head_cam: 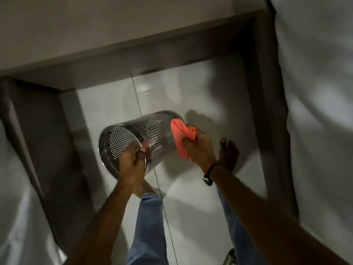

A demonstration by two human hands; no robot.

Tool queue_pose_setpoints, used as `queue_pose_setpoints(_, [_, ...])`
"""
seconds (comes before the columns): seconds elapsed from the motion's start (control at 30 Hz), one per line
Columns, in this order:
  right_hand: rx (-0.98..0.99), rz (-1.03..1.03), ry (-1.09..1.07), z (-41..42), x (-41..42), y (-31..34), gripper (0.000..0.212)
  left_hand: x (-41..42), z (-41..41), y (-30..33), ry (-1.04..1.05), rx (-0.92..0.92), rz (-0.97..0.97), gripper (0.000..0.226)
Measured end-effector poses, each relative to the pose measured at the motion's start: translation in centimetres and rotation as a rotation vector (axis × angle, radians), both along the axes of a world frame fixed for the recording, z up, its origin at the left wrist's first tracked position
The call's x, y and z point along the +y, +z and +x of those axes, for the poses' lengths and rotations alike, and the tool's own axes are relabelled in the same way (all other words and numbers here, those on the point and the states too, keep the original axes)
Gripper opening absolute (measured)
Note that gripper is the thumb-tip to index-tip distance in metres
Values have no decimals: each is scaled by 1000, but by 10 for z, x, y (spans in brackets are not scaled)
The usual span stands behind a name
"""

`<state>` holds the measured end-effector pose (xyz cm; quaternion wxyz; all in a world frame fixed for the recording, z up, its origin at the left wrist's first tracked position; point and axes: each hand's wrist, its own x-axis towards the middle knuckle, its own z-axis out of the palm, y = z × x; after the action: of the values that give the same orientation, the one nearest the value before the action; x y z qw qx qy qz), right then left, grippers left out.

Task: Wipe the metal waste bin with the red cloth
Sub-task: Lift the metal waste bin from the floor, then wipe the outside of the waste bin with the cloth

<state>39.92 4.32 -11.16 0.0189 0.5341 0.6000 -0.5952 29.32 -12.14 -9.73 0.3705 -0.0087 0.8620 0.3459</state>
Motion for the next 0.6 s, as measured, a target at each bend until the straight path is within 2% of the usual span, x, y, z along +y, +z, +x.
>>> queue_pose_setpoints(0.1, [22, 109, 171, -8, -31, 6, 13, -19, -7, 10, 205, -221, 99, 26])
queue_pose_setpoints(0.2, [96, 227, 311, -12, -64, 14, 18, -33, -8, 11, 266, -404, 120, 33])
queue_pose_setpoints(0.27, [130, 246, 420, -11, -84, 18, 30, -37, -13, 11, 377, -533, 175, 35])
queue_pose_setpoints(0.33, [126, 243, 542, -9, -102, 17, 46, -42, -25, 11, 602, -650, 331, 31])
queue_pose_setpoints(0.4, [111, 247, 633, -9, -113, 16, 53, -44, -37, 10, 805, -693, 518, 43])
queue_pose_setpoints(0.47, [121, 268, 717, -11, -122, 18, 57, -43, -44, 11, 866, -686, 602, 54])
queue_pose_setpoints(0.6, [147, 314, 841, -33, -122, 6, 66, -41, -44, 8, 825, -713, 515, 74])
